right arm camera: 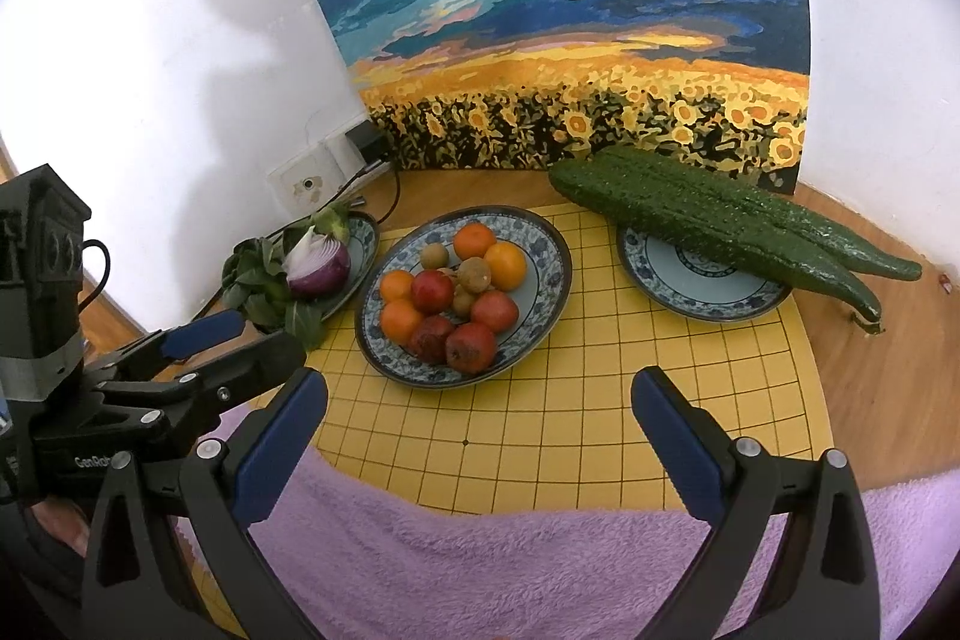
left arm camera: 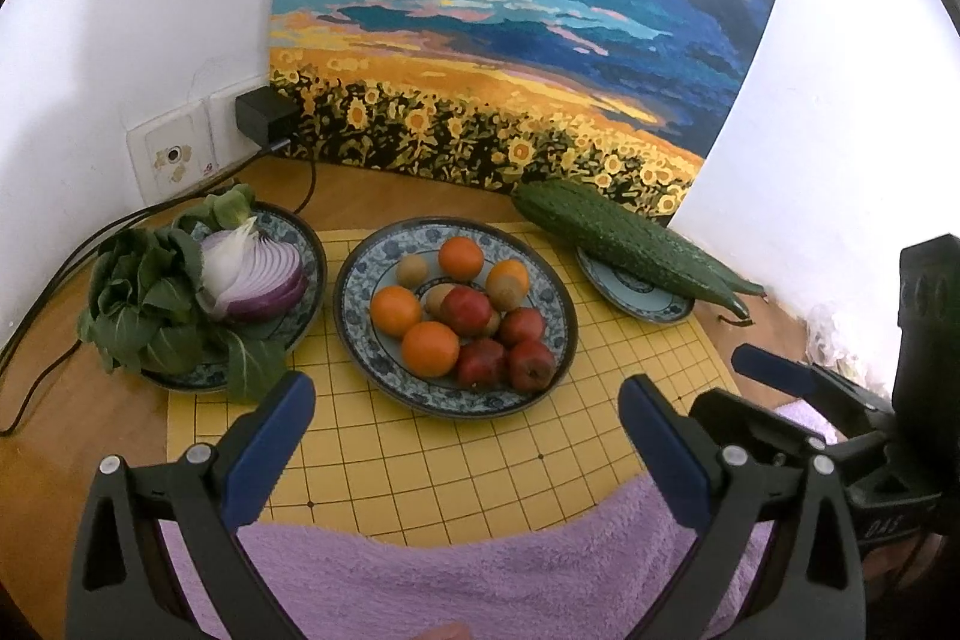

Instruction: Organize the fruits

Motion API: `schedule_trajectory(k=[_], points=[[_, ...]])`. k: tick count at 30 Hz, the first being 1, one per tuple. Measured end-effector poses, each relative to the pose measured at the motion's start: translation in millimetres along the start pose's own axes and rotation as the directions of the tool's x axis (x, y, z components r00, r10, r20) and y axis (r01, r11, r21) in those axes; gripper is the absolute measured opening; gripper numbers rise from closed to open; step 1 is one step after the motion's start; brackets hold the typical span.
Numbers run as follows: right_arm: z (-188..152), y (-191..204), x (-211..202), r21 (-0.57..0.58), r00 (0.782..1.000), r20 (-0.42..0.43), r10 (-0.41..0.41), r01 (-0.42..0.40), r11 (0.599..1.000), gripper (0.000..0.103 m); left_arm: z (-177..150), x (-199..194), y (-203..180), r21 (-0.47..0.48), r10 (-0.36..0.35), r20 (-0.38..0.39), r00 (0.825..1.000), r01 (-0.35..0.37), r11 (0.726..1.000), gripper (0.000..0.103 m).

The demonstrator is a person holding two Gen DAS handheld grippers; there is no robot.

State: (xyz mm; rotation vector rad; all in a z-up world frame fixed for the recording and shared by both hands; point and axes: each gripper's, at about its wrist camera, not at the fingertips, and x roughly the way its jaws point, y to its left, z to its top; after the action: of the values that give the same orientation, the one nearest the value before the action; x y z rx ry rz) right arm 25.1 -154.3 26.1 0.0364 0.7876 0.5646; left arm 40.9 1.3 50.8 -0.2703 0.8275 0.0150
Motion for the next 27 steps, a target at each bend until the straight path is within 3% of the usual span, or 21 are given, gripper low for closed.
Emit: schedule_trajectory(k=[27], points=[[-1.2, 1.2, 4.5, -0.002, 1.000, -0.019, 0.009, -0.009, 1.000, 0.103, -3.0, 3.5, 0.2, -0.013, 0.003, -0.011, 1.000, -0.003, 1.000, 0.103]])
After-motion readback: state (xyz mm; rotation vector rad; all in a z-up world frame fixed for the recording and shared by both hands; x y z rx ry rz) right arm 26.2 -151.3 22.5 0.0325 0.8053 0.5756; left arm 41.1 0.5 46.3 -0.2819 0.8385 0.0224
